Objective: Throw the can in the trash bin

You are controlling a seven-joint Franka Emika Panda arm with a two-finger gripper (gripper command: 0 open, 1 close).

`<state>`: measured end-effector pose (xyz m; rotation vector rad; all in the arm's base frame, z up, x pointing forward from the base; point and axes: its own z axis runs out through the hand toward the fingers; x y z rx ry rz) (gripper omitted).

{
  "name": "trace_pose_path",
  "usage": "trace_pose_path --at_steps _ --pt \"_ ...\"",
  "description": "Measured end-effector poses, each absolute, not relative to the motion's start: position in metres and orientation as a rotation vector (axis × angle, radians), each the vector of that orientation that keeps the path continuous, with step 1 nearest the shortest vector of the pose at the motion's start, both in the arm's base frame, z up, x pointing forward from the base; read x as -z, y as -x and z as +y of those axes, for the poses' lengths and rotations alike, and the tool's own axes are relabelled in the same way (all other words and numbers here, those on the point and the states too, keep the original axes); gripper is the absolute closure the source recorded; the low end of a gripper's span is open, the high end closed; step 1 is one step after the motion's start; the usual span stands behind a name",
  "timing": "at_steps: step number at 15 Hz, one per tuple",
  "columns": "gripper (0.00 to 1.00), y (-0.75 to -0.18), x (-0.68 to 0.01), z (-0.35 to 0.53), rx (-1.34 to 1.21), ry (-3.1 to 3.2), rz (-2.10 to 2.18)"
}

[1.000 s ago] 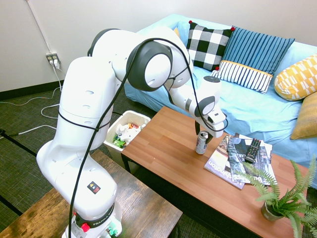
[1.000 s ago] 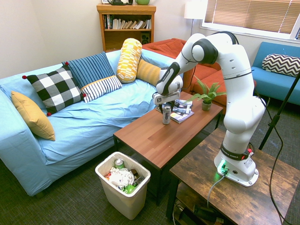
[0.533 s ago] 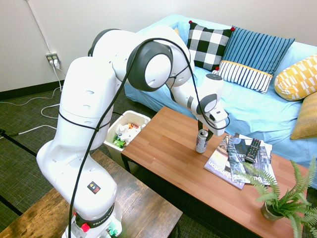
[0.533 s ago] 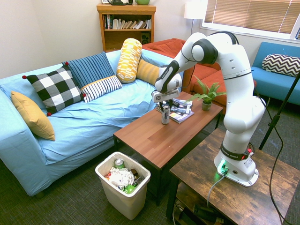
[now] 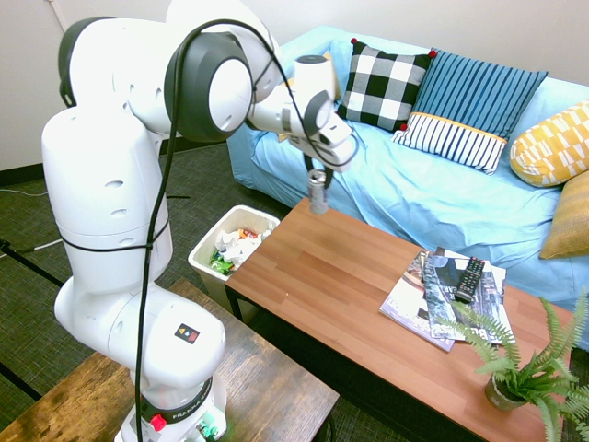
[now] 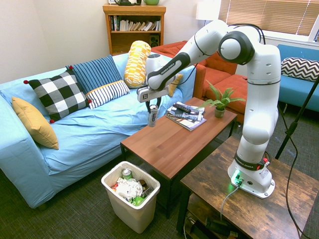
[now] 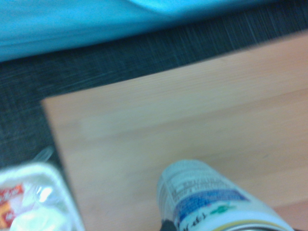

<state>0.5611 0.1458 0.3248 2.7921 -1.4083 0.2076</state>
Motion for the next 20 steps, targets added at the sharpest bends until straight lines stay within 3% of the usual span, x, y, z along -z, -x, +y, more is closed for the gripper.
trace_pose_path --at_steps 4,9,10,20 --pt "1.00 -0.481 -0.254 0.304 -0.229 -2.819 -1.155" --pt "1.00 -0.435 -0.148 0.372 -0.235 -2.779 -0.994" --pt "0.00 -0.441 -0.140 0.374 -0.242 -2.772 -0.993" --pt "0.00 -0.470 -0.145 0.382 -0.268 -2.774 -1.033"
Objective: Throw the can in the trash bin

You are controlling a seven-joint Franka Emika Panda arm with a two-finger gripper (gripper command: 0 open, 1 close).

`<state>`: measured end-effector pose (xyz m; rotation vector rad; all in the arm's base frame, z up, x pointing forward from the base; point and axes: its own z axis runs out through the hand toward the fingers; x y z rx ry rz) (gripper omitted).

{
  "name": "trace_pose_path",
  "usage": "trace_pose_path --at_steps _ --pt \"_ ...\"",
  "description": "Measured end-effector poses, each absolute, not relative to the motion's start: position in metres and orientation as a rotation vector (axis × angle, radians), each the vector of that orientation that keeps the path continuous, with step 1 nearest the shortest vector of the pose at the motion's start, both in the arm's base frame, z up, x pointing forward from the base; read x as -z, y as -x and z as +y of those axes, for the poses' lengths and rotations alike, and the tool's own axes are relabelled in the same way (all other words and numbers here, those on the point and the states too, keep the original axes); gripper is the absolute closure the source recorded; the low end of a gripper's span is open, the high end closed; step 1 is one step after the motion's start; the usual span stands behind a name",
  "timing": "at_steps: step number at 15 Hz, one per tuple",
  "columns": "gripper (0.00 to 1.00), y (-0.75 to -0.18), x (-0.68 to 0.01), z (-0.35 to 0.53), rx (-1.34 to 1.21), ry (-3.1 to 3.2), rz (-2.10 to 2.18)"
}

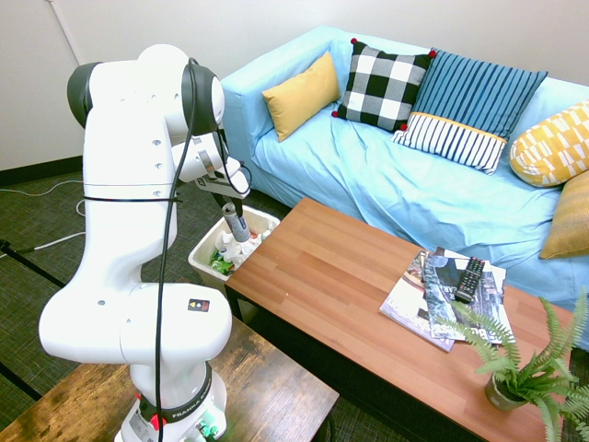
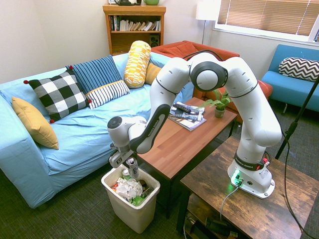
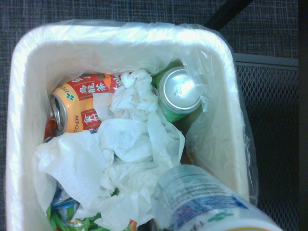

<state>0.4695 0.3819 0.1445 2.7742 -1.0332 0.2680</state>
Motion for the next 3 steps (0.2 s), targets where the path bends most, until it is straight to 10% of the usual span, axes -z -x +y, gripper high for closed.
trace_pose_path --at_steps 3 --pt "0.00 -0.4728 -0.1506 0.3871 -0.278 -2.765 -1.031"
